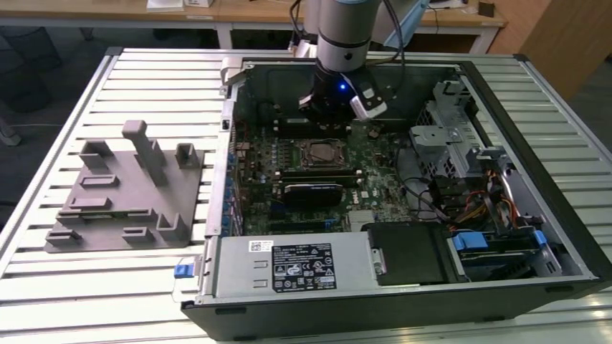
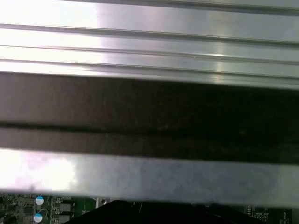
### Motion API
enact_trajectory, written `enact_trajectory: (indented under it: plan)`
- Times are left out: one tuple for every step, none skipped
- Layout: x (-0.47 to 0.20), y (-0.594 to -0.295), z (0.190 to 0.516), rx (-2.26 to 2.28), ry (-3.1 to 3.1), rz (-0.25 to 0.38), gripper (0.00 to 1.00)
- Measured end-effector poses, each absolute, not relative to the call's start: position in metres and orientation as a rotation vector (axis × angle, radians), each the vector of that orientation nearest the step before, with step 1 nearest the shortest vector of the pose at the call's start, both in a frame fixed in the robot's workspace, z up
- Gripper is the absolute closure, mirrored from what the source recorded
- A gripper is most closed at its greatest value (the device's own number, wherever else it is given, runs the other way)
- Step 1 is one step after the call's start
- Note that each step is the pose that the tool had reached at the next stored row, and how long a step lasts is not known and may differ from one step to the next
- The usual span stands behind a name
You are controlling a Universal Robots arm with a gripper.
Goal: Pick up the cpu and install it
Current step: 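Install the first cpu locking lever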
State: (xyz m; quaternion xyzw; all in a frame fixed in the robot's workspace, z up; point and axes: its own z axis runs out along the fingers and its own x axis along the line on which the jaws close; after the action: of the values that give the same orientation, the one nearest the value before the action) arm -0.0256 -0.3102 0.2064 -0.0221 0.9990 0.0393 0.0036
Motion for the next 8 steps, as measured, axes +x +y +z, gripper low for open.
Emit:
enact_trajectory:
  plan:
    - [-0.0256,-0.3111,0.2064,-0.069,3.131,0.123,0.89]
    - [-0.0256,-0.3118,0.2064,-0.069,3.131,0.123,0.89]
    - [-0.0256,-0.3124,0.2064,-0.069,3.131,0.123,0.89]
    - [-0.0256,-0.313,0.2064,-0.069,3.131,0.123,0.89]
    - [-0.0255,-0.3136,0.2064,-0.069,3.131,0.123,0.89]
    - [-0.0255,-0.3142,0.2063,-0.069,3.131,0.123,0.89]
    - [-0.0254,-0.3145,0.2063,-0.069,3.131,0.123,0.89]
    - [-0.0253,-0.3148,0.2064,-0.069,3.131,0.123,0.89]
